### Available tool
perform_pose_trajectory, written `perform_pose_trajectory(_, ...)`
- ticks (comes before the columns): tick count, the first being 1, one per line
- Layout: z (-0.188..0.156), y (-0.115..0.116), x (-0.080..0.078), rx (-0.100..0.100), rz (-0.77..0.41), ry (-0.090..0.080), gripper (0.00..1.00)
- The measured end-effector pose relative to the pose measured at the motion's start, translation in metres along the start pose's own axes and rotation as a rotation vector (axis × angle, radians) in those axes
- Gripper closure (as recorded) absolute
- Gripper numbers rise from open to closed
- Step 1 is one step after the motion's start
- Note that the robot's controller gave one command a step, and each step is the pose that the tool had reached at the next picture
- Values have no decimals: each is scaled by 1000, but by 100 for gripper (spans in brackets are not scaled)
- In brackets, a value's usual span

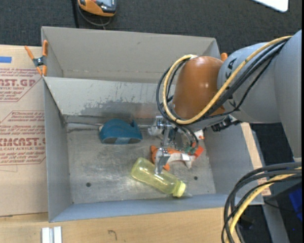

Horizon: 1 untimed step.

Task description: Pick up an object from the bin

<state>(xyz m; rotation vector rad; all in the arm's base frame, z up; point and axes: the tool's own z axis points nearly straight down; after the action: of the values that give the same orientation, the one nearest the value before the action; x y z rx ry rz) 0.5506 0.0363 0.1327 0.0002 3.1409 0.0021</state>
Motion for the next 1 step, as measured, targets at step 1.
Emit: perform_pose_trajectory(1, 0, 0, 0, 0, 0, 0, 0)
